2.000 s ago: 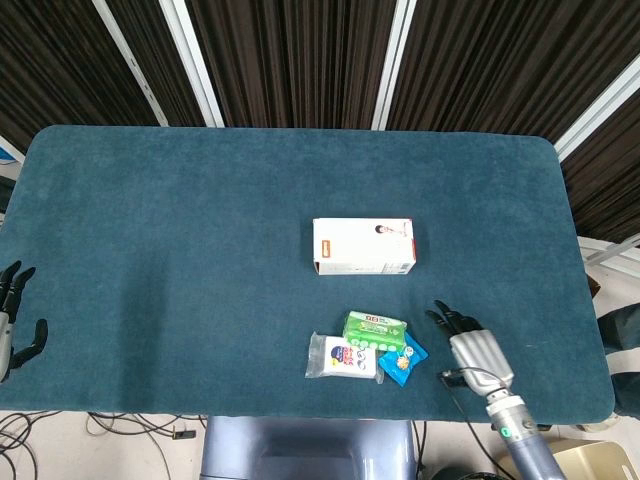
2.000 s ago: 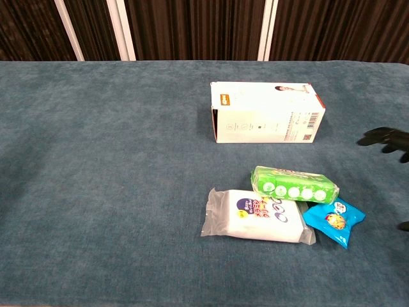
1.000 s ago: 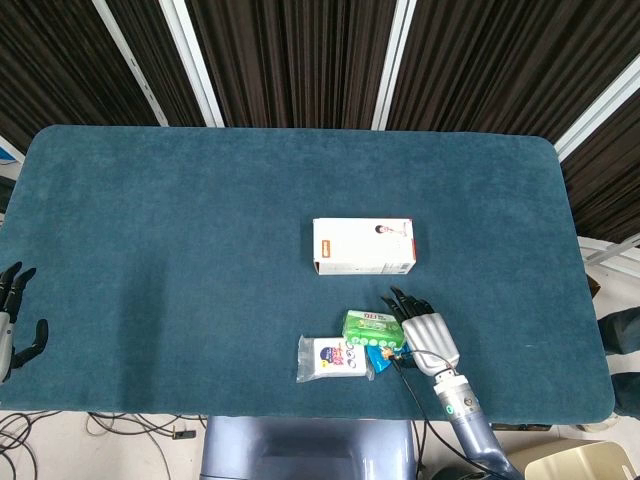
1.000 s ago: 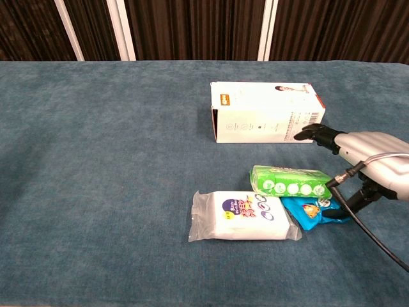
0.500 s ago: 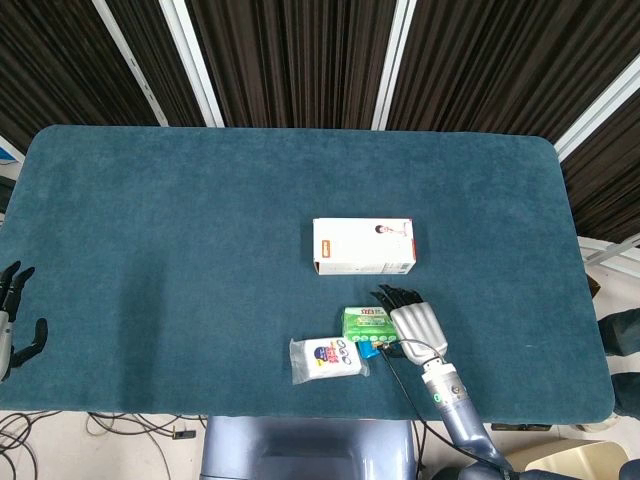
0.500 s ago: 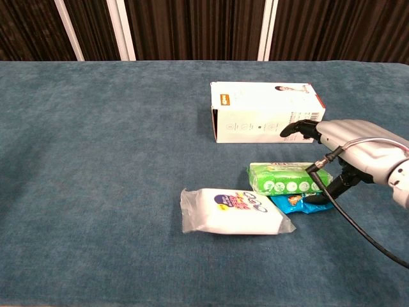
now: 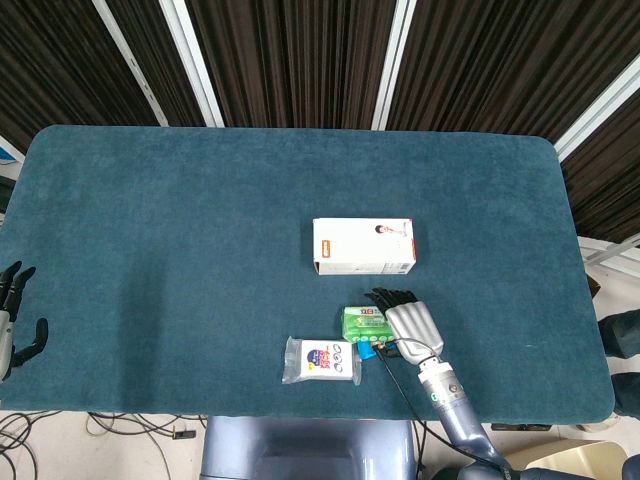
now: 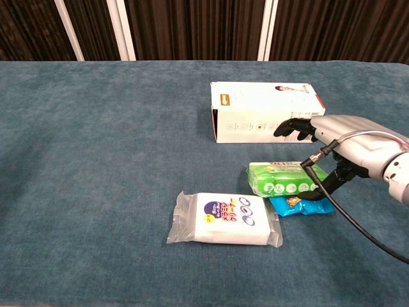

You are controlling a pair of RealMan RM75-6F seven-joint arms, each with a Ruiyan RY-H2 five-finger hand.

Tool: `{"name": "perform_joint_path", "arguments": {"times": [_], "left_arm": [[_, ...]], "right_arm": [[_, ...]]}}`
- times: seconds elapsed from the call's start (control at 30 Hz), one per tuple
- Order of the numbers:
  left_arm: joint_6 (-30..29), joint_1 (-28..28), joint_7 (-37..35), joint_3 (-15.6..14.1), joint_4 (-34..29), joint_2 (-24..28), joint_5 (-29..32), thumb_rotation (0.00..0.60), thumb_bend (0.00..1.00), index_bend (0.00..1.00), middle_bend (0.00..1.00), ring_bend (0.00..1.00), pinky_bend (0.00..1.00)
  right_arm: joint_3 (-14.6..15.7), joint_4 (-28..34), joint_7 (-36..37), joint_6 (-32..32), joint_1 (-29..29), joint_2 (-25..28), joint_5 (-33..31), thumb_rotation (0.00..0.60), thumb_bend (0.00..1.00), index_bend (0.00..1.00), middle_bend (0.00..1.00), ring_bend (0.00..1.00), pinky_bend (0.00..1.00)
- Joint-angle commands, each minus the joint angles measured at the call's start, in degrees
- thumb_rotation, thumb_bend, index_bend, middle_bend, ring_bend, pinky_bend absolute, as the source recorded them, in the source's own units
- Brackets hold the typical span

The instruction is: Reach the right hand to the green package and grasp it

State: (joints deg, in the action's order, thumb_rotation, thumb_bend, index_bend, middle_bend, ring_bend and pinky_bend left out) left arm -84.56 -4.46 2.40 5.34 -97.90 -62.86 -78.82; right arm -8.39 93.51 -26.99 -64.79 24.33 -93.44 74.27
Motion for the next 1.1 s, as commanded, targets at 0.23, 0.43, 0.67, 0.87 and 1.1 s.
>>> {"name": "perform_joint_path", "arguments": {"times": [0.23,0.43,0.67,0.87,1.1], "left_arm": [[0.02,0.01,-0.12,0.08,0.04,0.08,0.18,0.6,0.49,0.07,0.0,0.0,0.0],[0.1,-0.03,-0.28,0.26,0.06,0.16,0.49,0.6,0.49,0.07,0.0,0.0,0.0],[0.14,-0.06,-0.18,0.33,0.0,0.13,0.68,0.6,0.49,0.07,0.0,0.0,0.0],[0.15,-0.06,-0.16,0.35,-0.06,0.13,0.77,0.6,0.49,0.07,0.0,0.0,0.0],[0.21,-0.06,-0.3,0.42,-0.07,0.19,0.94,0.6,0.49,0.07,0.0,0.0,0.0]], "right_arm": [[-0.64,2.52,-2.61,4.87,3.28,2.39,-6.15,0.6,0.2,0.23,0.21,0.24,0.23],[-1.43,0.48,-3.16,6.11,5.13,1.34,-9.86,0.6,0.2,0.23,0.22,0.24,0.23],[-1.45,-0.19,-3.08,6.54,6.6,0.1,-12.17,0.6,0.21,0.25,0.28,0.33,0.23],[-0.86,-0.13,0.13,5.99,6.53,-0.08,-11.27,0.6,0.29,0.3,0.4,0.46,0.25],[-0.27,0.34,2.23,4.59,6.25,0.61,-9.77,0.6,0.35,0.32,0.43,0.49,0.25]]}}
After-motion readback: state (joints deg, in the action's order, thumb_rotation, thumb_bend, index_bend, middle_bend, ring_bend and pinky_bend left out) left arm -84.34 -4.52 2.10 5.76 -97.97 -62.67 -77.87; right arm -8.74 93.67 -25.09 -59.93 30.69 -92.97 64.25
